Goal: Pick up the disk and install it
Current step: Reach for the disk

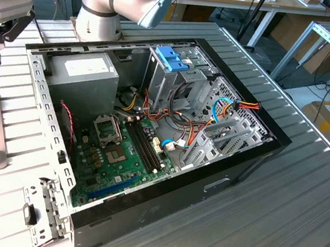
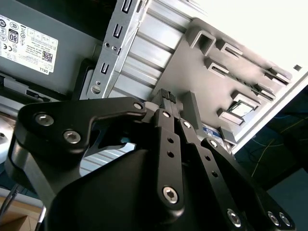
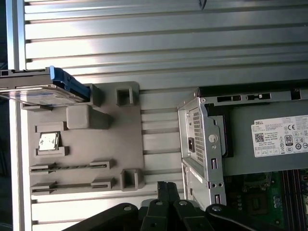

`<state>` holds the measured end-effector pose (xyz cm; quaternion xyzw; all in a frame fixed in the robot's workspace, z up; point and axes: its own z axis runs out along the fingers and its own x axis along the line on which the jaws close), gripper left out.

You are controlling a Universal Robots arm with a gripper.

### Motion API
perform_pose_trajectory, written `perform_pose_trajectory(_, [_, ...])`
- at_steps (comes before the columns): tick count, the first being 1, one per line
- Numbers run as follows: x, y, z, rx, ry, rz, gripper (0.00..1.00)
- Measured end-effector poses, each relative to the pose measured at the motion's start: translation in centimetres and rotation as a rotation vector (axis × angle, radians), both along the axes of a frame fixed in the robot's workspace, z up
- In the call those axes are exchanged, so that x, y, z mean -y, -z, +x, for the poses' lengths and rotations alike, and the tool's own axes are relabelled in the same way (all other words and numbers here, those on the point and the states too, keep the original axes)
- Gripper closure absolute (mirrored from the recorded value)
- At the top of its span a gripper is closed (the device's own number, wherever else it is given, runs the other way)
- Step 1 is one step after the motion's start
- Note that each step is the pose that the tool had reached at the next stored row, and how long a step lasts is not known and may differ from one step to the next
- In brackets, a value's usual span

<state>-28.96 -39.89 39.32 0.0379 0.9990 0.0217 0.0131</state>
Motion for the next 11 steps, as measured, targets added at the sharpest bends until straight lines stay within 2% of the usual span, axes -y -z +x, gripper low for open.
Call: perform_pose_trajectory(11, [0.0,0.0,-1.11,-0.0001,0.0,0.0,0.89])
